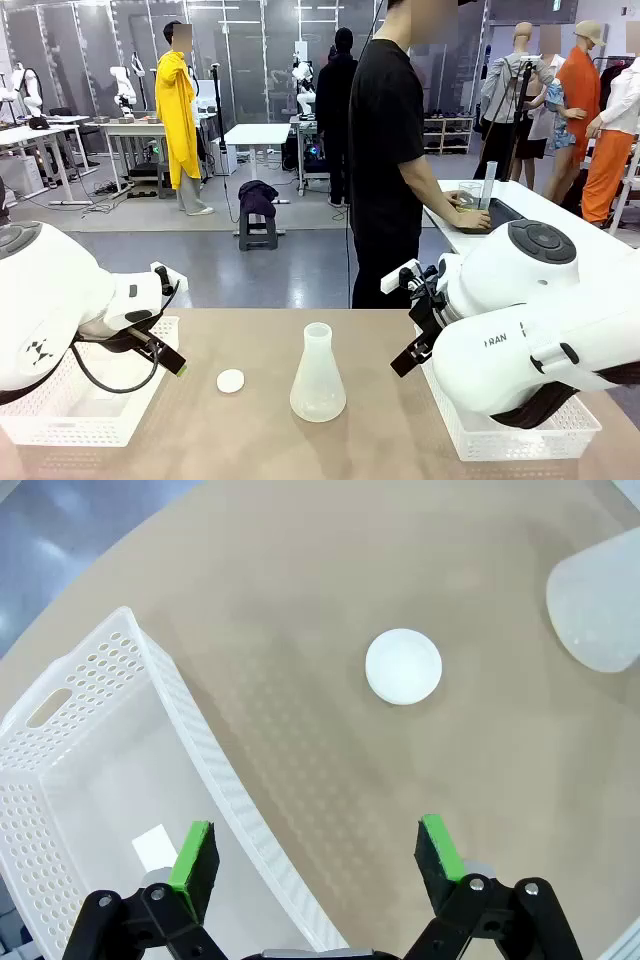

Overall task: Prepare the solutions needed for the experiment.
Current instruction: Pick up the Plastic Funnel and insert it into the Big flask.

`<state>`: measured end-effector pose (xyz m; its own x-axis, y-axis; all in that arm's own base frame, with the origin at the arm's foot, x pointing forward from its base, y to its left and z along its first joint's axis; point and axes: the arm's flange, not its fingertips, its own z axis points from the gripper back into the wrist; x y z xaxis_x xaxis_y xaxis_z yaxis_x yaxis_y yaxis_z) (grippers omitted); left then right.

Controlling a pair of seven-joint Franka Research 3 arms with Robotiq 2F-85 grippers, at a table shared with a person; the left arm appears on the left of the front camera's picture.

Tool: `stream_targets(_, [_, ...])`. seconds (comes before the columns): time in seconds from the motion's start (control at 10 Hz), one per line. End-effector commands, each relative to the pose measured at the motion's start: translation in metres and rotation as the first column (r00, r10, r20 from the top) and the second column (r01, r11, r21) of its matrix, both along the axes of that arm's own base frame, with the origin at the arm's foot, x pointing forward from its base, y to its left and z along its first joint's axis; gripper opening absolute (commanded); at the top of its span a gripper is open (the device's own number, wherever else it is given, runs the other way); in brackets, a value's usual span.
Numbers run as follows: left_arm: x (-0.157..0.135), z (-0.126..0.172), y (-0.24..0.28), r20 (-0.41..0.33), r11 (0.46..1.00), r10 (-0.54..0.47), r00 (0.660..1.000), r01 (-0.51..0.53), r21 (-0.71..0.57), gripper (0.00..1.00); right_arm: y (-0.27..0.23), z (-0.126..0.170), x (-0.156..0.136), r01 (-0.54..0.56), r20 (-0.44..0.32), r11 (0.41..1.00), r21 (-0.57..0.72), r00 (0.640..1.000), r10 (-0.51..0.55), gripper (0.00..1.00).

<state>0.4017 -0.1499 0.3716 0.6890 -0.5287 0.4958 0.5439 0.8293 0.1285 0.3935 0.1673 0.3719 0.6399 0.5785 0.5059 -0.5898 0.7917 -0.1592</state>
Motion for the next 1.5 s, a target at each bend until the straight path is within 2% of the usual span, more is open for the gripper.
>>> stream_targets(0.0, [-0.0001,0.0,-0.0002,0.0,1.0,0.0,1.0,0.0,0.0,1.0,0.0,0.0,0.0,0.0,0.0,1.0,0.0,1.0,0.0,1.0])
stream_targets(1.4, [-0.0001,0.0,-0.0002,0.0,1.0,0.0,1.0,0.0,0.0,1.0,0.0,0.0,0.0,0.0,0.0,1.0,0.0,1.0,0.0,1.0])
